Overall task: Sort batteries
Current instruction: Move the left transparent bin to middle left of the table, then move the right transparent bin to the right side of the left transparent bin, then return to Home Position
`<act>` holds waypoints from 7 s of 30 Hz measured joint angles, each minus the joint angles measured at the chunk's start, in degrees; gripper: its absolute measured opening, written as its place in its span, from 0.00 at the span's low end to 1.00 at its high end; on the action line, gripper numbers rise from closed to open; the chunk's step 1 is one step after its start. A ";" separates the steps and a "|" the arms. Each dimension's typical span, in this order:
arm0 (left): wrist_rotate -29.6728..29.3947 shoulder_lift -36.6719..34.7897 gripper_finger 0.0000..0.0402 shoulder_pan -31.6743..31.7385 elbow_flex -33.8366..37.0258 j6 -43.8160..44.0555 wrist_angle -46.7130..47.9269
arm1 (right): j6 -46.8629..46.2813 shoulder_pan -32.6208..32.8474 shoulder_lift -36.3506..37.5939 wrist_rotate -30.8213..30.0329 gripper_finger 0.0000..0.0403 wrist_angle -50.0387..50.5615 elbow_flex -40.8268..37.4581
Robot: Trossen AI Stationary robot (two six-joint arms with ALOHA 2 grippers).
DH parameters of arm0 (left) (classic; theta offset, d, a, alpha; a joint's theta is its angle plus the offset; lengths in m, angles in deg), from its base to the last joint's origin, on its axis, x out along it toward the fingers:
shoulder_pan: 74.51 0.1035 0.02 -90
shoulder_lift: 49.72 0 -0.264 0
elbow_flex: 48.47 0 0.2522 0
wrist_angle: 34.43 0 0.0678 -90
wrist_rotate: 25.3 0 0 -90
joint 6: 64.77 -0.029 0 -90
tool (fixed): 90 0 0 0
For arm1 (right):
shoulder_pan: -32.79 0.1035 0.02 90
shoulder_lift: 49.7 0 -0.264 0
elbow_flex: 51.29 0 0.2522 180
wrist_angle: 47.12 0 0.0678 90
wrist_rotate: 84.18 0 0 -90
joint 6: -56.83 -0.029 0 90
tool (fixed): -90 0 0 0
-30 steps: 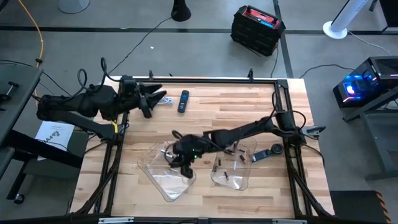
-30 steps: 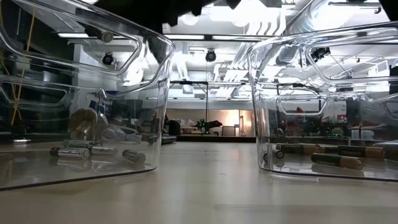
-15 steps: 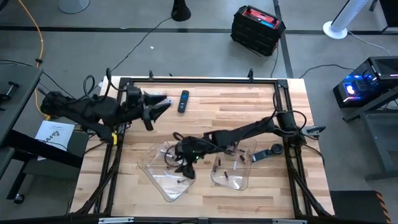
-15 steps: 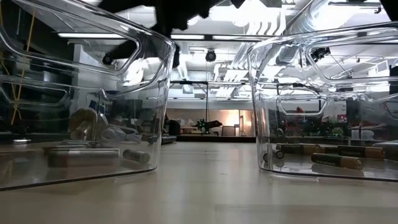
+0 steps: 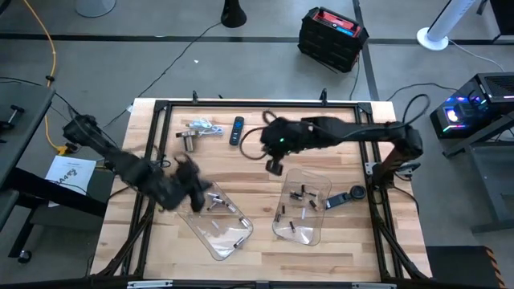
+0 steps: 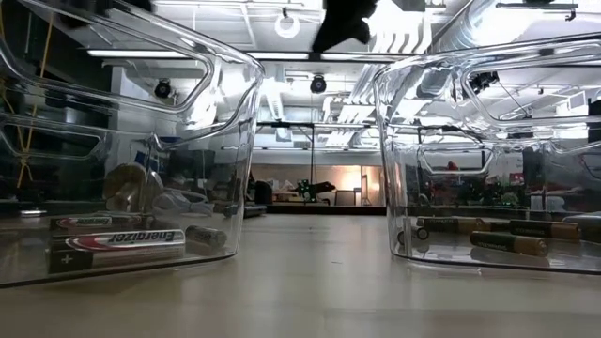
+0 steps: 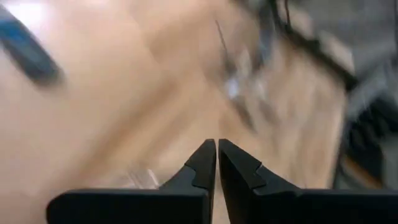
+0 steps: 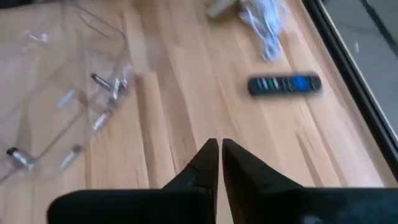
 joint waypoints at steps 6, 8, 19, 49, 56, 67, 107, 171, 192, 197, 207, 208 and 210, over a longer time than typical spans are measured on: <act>17.71 8.15 0.00 -5.13 7.39 5.23 -9.64 | -3.43 -2.25 4.62 -0.78 0.01 8.04 -0.04; 18.55 10.15 0.00 -5.42 8.68 7.76 -7.55 | -4.87 -2.19 5.90 -1.71 0.01 9.23 -0.02; 25.03 12.22 0.00 7.39 16.35 7.50 -2.70 | -16.42 0.68 10.10 -12.97 0.00 18.26 -0.04; 37.86 12.22 0.00 39.40 16.35 -44.43 -32.43 | -37.24 11.63 13.18 -20.17 0.00 33.25 -0.04; 32.75 7.75 0.00 39.05 16.33 -43.25 -29.27 | -35.09 9.80 13.24 0.59 0.00 28.04 -11.61; 31.33 -12.51 0.00 34.19 16.28 -38.25 -27.95 | -45.92 8.20 10.03 2.82 0.00 -16.35 -42.48; 26.09 -19.02 0.00 24.36 35.84 -43.70 -70.64 | -22.44 -4.30 22.96 -3.28 0.00 -17.39 -28.92; 32.07 -57.72 0.00 36.58 58.55 -32.87 -46.05 | -12.59 -12.53 51.70 10.28 0.00 -65.42 -92.21; 32.40 -63.76 0.00 37.23 58.60 -32.82 -46.05 | -12.84 -10.64 97.92 9.98 0.00 -54.63 -92.39; 32.58 -63.79 0.00 36.25 58.60 -32.83 -45.99 | -12.85 -9.73 97.96 9.73 0.00 -57.20 -92.43; 32.53 -63.77 0.00 33.62 58.60 -32.83 -46.02 | -12.85 -9.55 97.24 10.04 0.00 -54.34 -92.43; 32.51 -63.77 0.00 33.59 58.60 -32.82 -46.02 | -12.85 -9.55 97.24 10.04 0.00 -53.69 -92.43; 32.51 -63.75 0.00 33.59 58.60 -32.83 -46.02 | -12.85 -9.55 97.24 10.04 0.00 -52.85 -92.43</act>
